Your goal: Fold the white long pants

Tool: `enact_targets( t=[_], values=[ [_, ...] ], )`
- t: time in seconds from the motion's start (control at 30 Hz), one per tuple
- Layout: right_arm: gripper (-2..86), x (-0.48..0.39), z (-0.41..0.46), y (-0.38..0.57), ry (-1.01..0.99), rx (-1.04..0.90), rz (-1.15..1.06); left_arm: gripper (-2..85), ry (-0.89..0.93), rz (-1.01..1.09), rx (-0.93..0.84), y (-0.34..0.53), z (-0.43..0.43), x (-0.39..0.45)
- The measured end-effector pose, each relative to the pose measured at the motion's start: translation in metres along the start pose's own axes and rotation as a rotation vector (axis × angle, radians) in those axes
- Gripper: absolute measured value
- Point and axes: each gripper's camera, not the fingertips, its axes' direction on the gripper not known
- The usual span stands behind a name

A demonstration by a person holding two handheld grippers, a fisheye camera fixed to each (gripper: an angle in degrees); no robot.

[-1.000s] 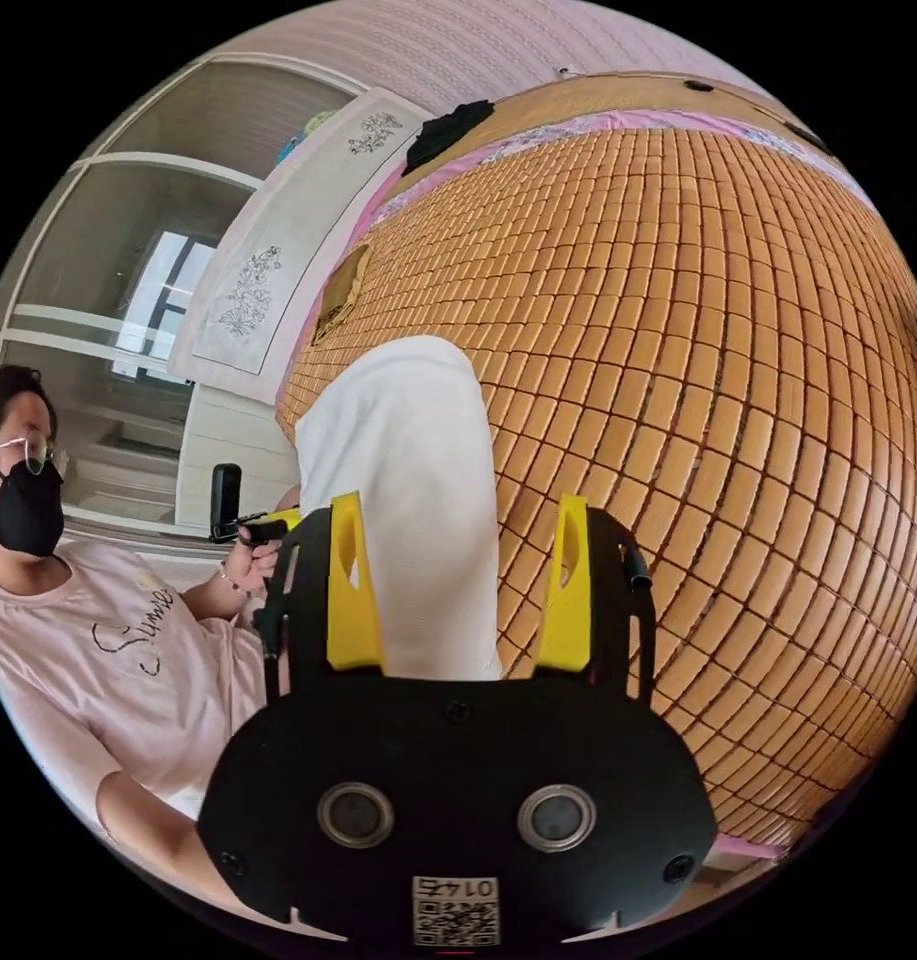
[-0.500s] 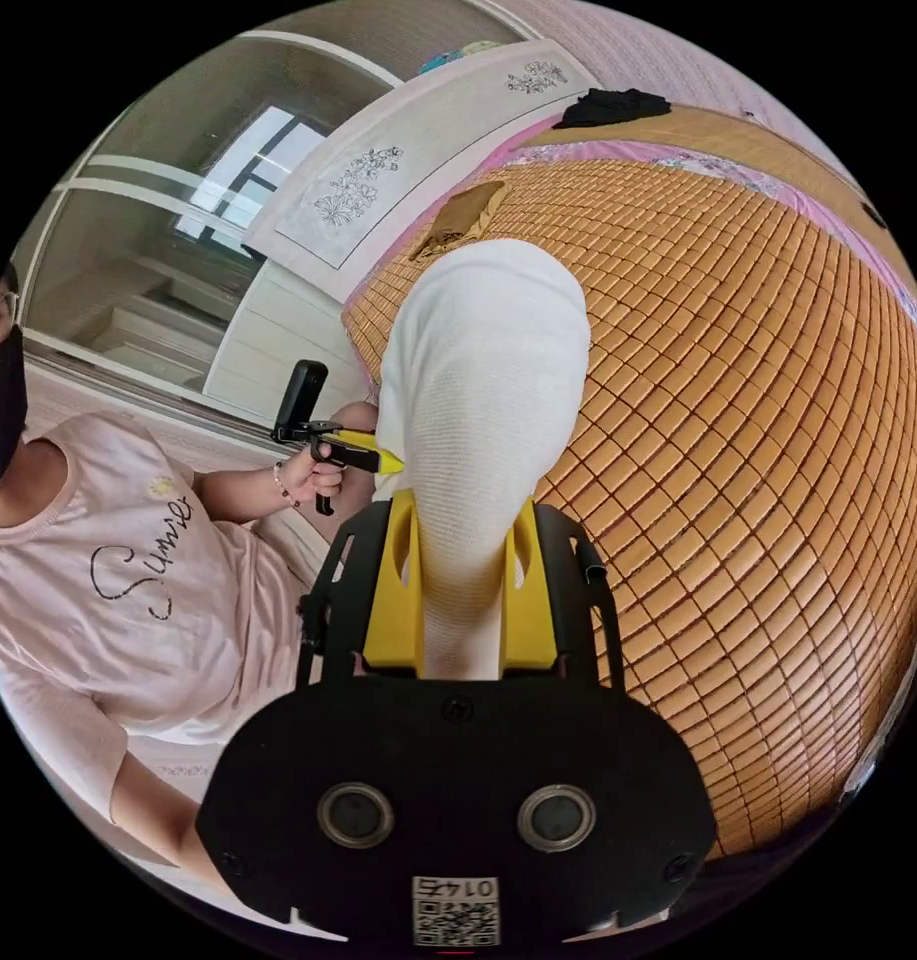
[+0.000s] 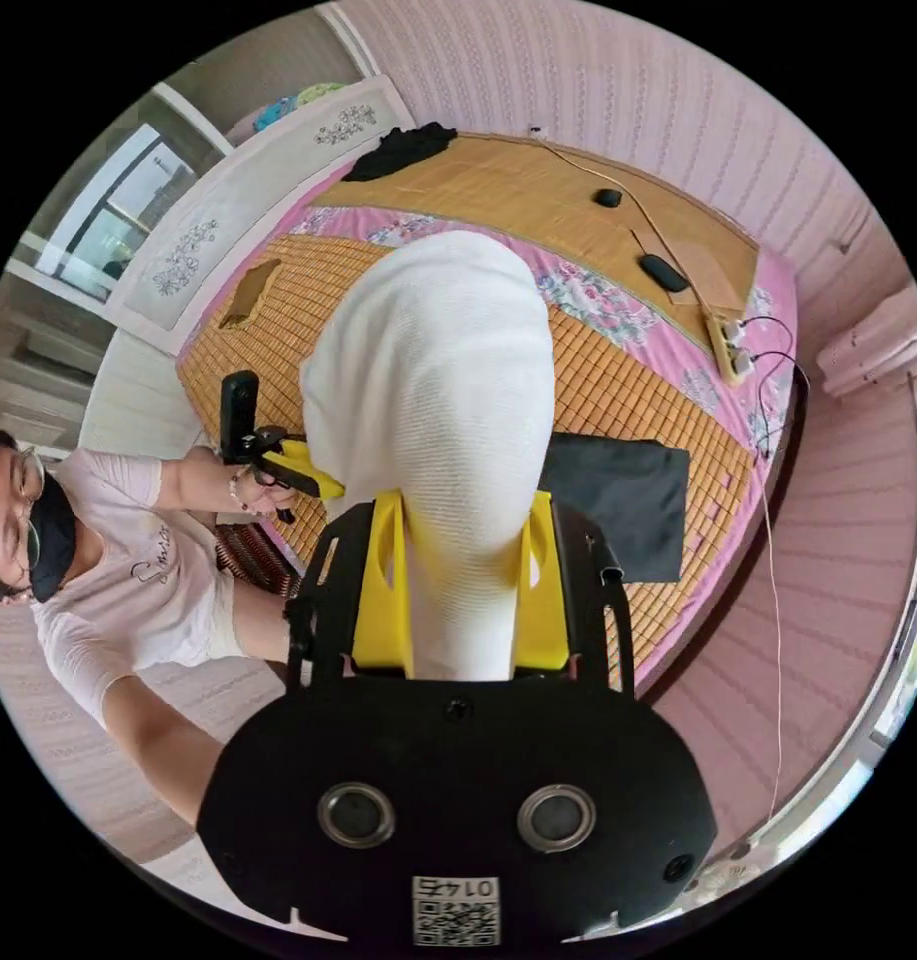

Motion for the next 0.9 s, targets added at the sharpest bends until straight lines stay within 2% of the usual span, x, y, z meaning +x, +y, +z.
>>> enact_targets(
  t=[0.07,0.13,0.17,0.2,0.23,0.3,0.37,0.43,0.5,0.6,0.67,0.77,0.83,0.9],
  values=[
    [21.0,0.058,0.004,-0.008,0.145,0.081,0.357,12.0,-0.110,-0.053,-0.053,-0.029,0.066,-0.010],
    [22.0,0.080,0.042,-0.008,0.197,0.097,0.562,12.7,-0.258,-0.084,-0.173,-0.050,0.129,-0.029],
    [21.8,0.079,0.080,-0.009,0.130,0.108,0.522,13.1,-0.356,-0.089,-0.250,-0.058,0.158,-0.041],
    [17.1,0.081,0.100,-0.010,0.111,0.076,0.526,13.3,-0.331,-0.077,-0.223,-0.062,0.169,-0.047],
    [7.7,0.081,0.143,-0.011,0.099,-0.023,0.506,13.2,-0.310,-0.086,-0.193,-0.063,0.170,-0.050],
    [6.1,0.069,0.162,0.005,0.108,0.117,0.476,13.3,-0.344,-0.080,-0.231,-0.065,0.179,-0.054],
    [4.8,0.066,0.161,0.032,0.020,0.291,0.518,13.4,-0.285,-0.062,-0.230,-0.062,0.175,-0.057],
    [3.7,0.063,0.155,0.049,-0.058,0.358,0.545,13.2,-0.229,-0.071,-0.244,-0.058,0.168,-0.055],
    [2.9,0.046,0.144,0.061,-0.012,0.401,0.554,11.9,-0.220,-0.005,-0.204,-0.051,0.140,-0.040],
    [5.5,-0.009,0.125,0.066,0.212,0.408,0.554,10.7,-0.285,0.180,-0.178,-0.029,0.079,-0.011],
    [8.4,-0.076,0.117,0.063,0.283,0.429,0.423,10.2,-0.350,0.310,-0.172,-0.002,0.030,0.006],
    [8.2,-0.181,0.133,0.047,0.308,0.404,0.186,8.3,-0.486,0.447,-0.165,0.063,-0.068,0.019],
    [8.1,-0.246,0.157,0.032,0.256,0.360,0.061,7.3,-0.577,0.422,-0.151,0.110,-0.135,0.017],
    [7.8,-0.313,0.182,0.016,0.146,0.351,-0.052,6.2,-0.698,0.310,-0.131,0.173,-0.225,0.011]
  ],
)
